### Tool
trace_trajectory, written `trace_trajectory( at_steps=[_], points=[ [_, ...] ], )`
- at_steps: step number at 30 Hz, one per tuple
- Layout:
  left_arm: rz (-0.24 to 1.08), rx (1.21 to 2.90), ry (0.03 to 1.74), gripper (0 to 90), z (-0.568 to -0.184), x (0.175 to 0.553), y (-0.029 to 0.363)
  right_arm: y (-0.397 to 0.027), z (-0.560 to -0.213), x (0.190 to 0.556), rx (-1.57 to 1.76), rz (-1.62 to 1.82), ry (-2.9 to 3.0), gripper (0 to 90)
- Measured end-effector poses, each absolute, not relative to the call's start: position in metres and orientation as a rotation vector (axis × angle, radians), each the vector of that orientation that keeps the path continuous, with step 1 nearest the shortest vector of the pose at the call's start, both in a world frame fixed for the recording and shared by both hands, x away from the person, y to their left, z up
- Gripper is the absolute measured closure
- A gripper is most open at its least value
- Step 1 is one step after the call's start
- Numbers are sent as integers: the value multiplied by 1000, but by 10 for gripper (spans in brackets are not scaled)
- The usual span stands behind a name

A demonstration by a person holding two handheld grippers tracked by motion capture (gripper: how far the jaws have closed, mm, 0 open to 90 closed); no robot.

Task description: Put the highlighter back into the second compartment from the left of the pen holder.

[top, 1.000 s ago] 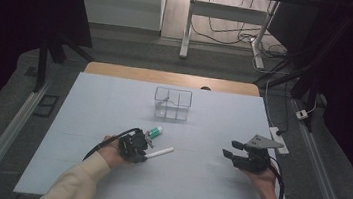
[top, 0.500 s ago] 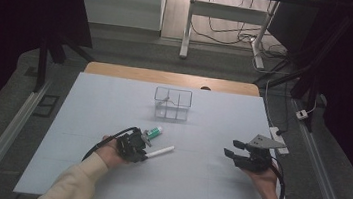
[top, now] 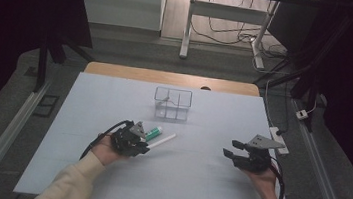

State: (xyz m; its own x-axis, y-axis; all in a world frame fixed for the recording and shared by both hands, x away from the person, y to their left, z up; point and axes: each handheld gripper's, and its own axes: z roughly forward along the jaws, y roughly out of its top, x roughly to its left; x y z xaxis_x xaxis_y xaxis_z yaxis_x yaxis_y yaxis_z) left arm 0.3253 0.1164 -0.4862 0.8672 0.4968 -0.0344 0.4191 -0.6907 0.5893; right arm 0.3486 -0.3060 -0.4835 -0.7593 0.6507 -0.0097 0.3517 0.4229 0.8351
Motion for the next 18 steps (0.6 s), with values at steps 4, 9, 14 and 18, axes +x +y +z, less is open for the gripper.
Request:
trace_trajectory(
  at_steps=[4,9,14,18],
  points=[
    [193,2402,654,793,-484,324,118,-306,-483,348,861,1269,2349,457],
    [230,2377,646,793,-481,322,118,-303,-483,348,851,1289,2346,456],
    [253,2357,640,793,-480,321,116,-297,-482,347,838,1298,2366,452],
    [266,2342,634,793,-479,320,115,-292,-482,346,829,1316,2368,451]
  ],
)
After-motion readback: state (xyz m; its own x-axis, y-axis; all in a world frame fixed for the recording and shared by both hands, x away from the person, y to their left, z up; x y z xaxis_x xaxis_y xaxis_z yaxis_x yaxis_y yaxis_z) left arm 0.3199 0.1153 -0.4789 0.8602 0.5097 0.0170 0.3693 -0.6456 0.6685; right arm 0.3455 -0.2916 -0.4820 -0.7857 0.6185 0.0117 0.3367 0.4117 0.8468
